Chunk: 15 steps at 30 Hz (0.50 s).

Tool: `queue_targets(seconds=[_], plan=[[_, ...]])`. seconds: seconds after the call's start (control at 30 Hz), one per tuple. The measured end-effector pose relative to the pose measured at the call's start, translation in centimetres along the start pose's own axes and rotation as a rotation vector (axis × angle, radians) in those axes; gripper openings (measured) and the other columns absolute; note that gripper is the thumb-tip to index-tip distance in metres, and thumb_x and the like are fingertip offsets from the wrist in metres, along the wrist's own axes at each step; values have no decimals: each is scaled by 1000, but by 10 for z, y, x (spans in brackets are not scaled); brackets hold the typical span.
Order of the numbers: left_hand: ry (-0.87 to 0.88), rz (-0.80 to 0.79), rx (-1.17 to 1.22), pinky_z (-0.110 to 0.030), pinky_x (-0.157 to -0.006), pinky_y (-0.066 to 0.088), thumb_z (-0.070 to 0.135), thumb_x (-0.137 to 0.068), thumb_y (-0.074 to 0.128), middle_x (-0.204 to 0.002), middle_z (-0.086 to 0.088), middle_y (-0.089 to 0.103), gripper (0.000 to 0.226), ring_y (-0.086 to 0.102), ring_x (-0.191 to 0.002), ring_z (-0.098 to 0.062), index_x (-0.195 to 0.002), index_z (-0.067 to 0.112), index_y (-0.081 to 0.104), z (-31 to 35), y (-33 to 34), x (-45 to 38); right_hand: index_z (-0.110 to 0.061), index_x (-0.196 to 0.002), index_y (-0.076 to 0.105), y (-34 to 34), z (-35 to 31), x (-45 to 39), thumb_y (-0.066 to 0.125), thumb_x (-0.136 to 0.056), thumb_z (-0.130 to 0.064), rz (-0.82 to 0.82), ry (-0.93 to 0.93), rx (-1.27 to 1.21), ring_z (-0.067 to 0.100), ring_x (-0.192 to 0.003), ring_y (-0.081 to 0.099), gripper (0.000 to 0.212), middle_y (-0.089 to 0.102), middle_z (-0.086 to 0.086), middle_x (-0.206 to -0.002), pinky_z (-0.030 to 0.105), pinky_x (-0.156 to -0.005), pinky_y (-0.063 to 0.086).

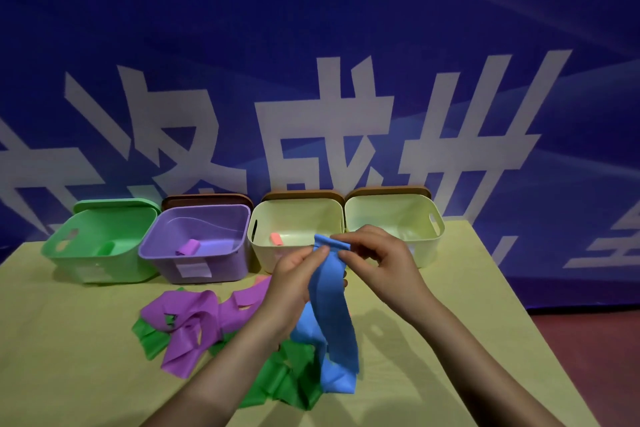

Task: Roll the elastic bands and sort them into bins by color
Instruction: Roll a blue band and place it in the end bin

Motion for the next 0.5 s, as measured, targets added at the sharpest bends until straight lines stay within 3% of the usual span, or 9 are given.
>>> queue_targets(seconds=[0.1,0.23,0.33,0.43,0.5], plan=[[-61,-4,53,-35,-69,56,5,-96,44,-82,-19,71,26,68,-73,-27,-89,3,69,1,2,-9,-15,-103,75,-8,0,-6,66,-84,-2,-6,-132,115,4,-77,57,25,61,-4,-82,12,-70,43],[-160,-34,169,-46,-92,46,10,-95,39,-98,-26,65,30,63,-92,-32,-94,-4,66,1,4,-19,-16,-103,75,-12,3,-15,61,-84,-8,-18,-271,330,6,-81,56,25,60,-2,-86,16,-73,44],[-132,-65,114,-41,-86,50,14,-97,44,-94,-25,68,29,67,-84,-28,-93,-2,67,1,7,-30,-15,-106,73,-12,6,-21,59,-83,-6,-78,-338,457,11,-87,54,29,60,1,-90,17,-76,43],[-83,-66,13,-33,-78,52,9,-98,44,-93,-18,70,24,67,-84,-23,-97,3,67,0,7,-40,-18,-112,71,-15,10,-25,48,-84,-9,-137,-236,333,7,-93,55,37,58,-3,-96,18,-81,45],[-35,-61,-30,-39,-84,51,15,-97,48,-96,-19,71,22,66,-89,-29,-96,9,70,1,6,-46,-18,-113,71,-17,15,-26,48,-87,-7,-119,-92,149,8,-92,58,36,60,-3,-96,16,-81,45]])
Point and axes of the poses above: each hand's wrist, its own x-axis away from the middle knuckle, its own y-axis out of the palm, z = x × y, the point moved 5 cm from there along -x, towards the middle knuckle
